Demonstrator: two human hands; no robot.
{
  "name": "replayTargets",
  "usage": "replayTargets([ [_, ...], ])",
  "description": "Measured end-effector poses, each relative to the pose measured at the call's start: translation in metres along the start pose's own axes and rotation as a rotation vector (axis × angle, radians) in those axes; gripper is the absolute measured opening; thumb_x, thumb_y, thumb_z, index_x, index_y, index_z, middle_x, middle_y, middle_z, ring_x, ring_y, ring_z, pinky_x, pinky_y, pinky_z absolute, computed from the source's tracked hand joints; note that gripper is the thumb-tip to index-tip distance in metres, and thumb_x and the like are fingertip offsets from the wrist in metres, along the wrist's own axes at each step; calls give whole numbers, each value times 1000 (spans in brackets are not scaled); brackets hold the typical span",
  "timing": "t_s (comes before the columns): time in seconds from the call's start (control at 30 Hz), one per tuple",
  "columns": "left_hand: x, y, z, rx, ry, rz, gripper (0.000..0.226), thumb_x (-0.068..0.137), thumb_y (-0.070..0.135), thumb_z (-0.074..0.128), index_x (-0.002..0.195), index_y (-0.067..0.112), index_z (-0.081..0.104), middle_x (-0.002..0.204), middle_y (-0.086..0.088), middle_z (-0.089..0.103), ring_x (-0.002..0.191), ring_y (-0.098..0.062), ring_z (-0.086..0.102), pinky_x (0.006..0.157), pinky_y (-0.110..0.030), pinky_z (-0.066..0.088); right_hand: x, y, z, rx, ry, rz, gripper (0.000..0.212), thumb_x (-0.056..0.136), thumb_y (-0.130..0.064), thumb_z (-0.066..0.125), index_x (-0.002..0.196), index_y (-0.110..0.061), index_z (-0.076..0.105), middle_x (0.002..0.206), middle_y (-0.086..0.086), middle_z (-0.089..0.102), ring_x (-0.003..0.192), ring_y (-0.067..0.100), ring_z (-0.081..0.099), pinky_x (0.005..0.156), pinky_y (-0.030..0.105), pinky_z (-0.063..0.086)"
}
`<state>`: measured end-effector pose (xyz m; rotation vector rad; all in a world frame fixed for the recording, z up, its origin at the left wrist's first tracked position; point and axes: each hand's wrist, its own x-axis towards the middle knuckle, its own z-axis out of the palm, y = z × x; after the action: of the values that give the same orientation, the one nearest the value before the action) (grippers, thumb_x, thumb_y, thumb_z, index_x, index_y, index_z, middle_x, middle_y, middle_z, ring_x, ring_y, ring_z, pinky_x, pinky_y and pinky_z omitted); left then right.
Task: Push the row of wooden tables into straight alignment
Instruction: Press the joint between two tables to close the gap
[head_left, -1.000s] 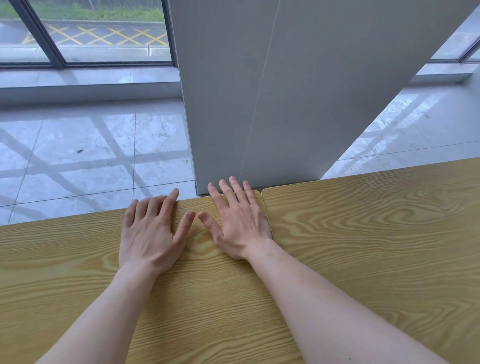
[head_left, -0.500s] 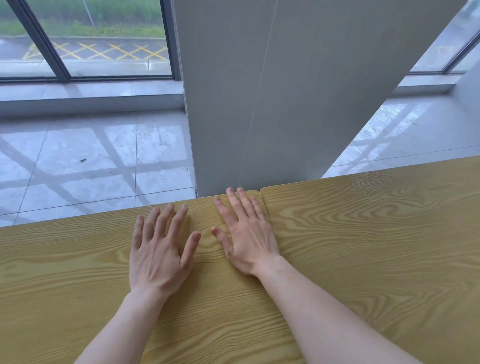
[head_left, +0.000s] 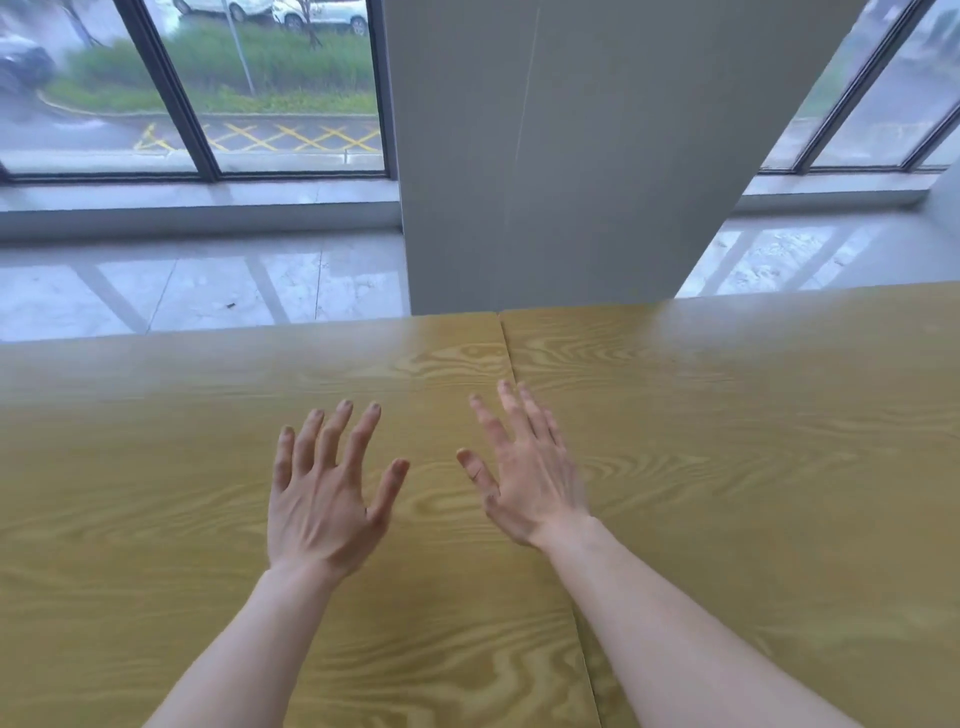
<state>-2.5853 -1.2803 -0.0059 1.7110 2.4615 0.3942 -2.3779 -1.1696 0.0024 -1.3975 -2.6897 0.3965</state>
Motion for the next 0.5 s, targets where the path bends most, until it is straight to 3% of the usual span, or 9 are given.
replayTargets([
  [0.27, -150, 31, 3, -19, -46, 1, 74, 97, 75, 19, 160, 39, 26, 168, 2, 30, 159, -25, 15, 129, -46, 0, -143, -3, 14, 12, 6, 18, 71, 104, -66, 16, 166, -32, 9, 175, 7, -1, 161, 24, -10, 130, 44, -3],
  [0.5, -227, 15, 18, 3, -60, 31, 71, 99, 71, 22, 160, 36, 31, 167, 0, 33, 158, -26, 19, 129, -48, 5, -216, -46, 62, 55, 12, -29, 69, 106, -65, 21, 165, -30, 17, 175, 8, 7, 161, 24, -6, 130, 46, 2],
])
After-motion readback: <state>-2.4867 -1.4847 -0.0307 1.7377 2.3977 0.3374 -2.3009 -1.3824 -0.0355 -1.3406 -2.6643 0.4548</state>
